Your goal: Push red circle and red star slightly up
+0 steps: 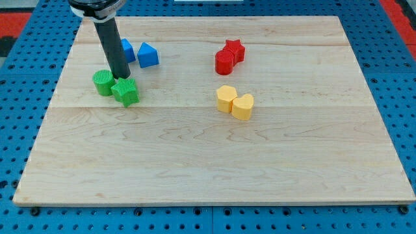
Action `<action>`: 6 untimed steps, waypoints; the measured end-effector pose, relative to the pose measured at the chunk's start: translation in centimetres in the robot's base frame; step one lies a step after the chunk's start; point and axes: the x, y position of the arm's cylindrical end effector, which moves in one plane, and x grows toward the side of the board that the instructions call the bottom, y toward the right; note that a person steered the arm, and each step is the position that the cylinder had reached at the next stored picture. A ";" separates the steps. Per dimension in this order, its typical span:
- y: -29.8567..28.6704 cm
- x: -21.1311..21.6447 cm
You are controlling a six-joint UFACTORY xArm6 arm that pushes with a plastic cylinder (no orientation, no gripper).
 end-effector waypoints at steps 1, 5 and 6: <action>0.0 -0.1; 16.2 -1.8; 16.7 -2.0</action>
